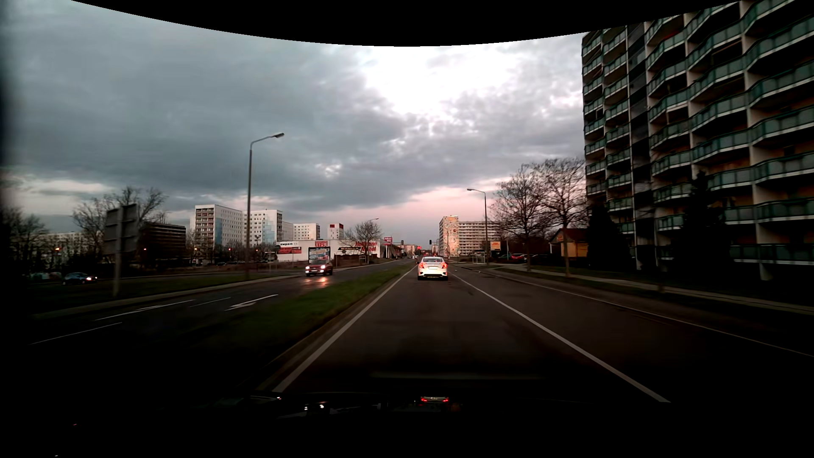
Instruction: Follow the waypoints while adhering to traffic rules and regulations
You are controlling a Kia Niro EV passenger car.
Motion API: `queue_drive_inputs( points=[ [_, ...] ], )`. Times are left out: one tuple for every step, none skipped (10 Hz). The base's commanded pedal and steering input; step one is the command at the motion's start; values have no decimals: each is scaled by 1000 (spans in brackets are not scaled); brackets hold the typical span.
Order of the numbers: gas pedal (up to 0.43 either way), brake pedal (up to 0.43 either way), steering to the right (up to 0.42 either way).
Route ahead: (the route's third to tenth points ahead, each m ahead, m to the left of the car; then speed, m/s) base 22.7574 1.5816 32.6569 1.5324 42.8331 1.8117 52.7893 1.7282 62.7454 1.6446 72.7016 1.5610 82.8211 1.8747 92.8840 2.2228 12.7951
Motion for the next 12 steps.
queue_drive_inputs(
  points=[
    [59,0,2],
    [59,0,2],
    [59,0,1],
    [47,0,1],
    [47,0,1],
    [28,0,0],
    [28,0,0],
    [28,0,0],
    [28,0,-1],
    [28,0,0],
    [28,0,0],
    [28,0,0]
  ],
)
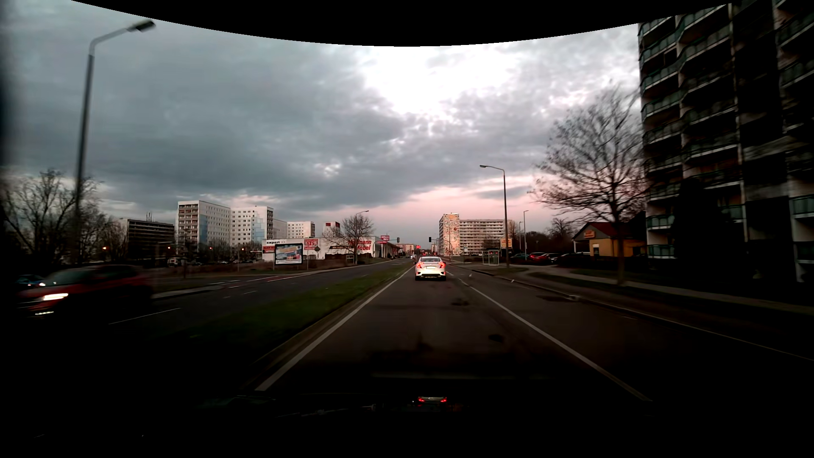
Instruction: Follow the waypoints while adhering to traffic rules and regulations
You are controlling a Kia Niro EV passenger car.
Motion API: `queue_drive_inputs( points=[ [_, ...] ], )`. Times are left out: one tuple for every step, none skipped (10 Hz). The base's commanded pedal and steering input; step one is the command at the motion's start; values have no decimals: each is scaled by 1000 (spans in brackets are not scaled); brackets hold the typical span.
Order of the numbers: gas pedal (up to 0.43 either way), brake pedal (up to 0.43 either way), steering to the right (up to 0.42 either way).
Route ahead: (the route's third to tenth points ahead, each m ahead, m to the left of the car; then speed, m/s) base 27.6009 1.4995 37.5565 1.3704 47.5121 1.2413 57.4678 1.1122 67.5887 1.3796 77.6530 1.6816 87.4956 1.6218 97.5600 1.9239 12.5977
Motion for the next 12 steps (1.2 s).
queue_drive_inputs(
  points=[
    [28,0,-1],
    [28,0,0],
    [28,0,-1],
    [59,0,-2],
    [79,0,-3],
    [79,0,-2],
    [79,0,-2],
    [79,0,-3],
    [79,0,-2],
    [79,0,-2],
    [79,0,-1],
    [79,0,-1]
  ],
)
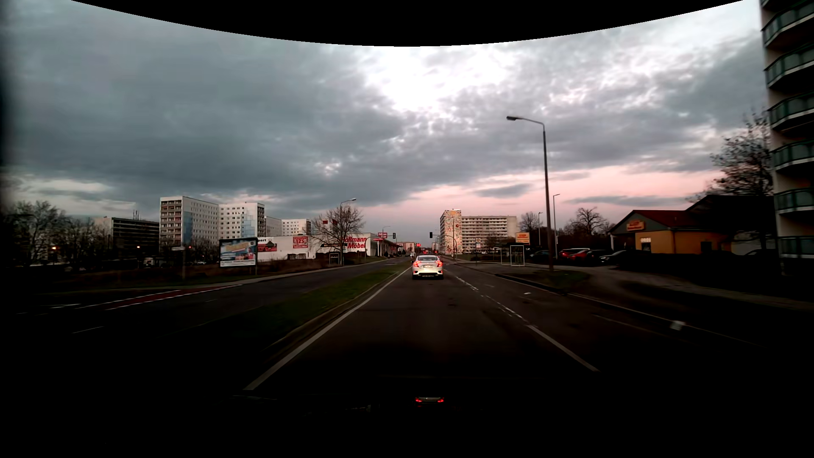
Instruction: Follow the waypoints while adhering to traffic rules and regulations
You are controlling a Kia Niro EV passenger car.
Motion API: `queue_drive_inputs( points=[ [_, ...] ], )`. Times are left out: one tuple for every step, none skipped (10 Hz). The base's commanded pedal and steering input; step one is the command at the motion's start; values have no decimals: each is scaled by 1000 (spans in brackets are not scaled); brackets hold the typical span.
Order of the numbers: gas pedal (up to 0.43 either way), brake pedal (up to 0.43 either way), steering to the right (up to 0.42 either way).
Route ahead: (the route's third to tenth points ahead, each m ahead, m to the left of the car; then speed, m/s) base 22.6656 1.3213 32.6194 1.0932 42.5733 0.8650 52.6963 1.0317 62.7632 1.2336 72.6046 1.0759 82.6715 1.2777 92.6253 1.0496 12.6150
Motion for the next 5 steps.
queue_drive_inputs(
  points=[
    [79,0,-1],
    [79,0,-1],
    [87,0,-2],
    [87,0,-2],
    [87,0,-2]
  ],
)
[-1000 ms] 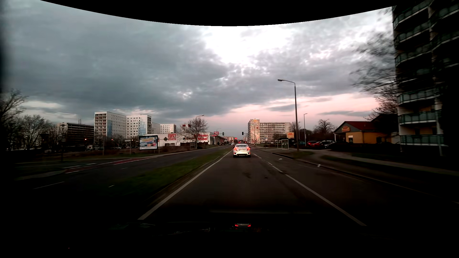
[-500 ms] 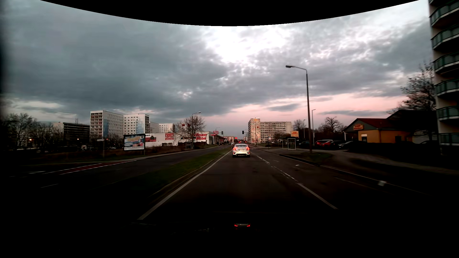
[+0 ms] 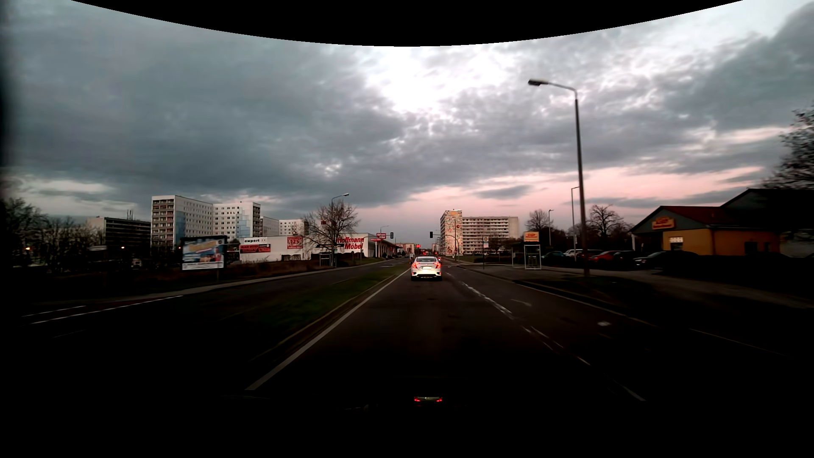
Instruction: Follow the waypoints while adhering to traffic rules and regulations
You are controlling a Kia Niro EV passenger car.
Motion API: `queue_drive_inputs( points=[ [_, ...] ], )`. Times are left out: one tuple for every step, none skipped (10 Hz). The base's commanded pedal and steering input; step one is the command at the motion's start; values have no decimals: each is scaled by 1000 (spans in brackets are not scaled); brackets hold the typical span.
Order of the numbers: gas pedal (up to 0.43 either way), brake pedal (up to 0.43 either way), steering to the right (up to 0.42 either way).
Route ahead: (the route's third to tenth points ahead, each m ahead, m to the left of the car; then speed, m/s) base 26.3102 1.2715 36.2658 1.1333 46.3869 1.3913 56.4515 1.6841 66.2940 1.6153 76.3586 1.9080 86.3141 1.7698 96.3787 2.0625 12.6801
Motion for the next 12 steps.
queue_drive_inputs(
  points=[
    [79,0,-3],
    [59,0,-3],
    [47,0,-3],
    [47,0,-5],
    [47,0,-6],
    [39,0,-7],
    [39,0,-8],
    [28,0,-8],
    [28,0,-7],
    [28,0,-6],
    [28,0,-2],
    [39,0,0]
  ],
)
